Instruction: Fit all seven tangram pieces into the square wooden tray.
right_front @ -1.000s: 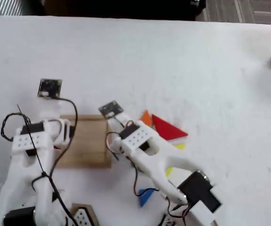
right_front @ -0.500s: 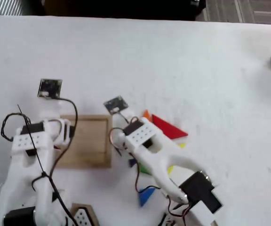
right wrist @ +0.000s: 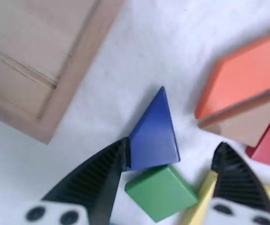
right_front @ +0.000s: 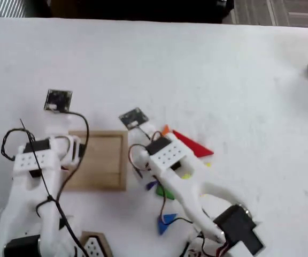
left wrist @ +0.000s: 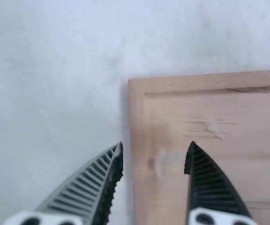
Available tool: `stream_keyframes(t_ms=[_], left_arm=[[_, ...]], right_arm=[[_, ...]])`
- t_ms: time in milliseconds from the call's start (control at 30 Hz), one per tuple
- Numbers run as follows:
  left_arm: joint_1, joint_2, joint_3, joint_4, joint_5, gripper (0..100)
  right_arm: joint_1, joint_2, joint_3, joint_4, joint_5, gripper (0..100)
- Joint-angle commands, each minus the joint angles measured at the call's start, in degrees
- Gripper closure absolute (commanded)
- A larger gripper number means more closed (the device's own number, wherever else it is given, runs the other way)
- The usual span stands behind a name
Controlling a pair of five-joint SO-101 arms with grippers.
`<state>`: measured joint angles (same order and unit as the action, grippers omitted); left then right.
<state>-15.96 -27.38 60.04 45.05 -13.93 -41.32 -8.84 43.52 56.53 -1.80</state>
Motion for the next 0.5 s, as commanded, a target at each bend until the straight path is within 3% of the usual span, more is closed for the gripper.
stream_keyframes(t_ms=[0, 133, 467], left_arm=[[0.4, -1.89, -0.62, -1.23, -0.88, 77], [0.4, -1.89, -0.62, -1.23, -0.97, 77], [0.48, -1.89, -0.62, -1.23, -1.05, 77]], right_arm=[[0.13, -2.77, 1.76, -4.97, 0.18, 73.7], [-1.1, 1.1, 0.7, -5.76, -2.02, 78.1], [-1.19, 9.19, -6.07, -0.92, -2.46, 76.2]])
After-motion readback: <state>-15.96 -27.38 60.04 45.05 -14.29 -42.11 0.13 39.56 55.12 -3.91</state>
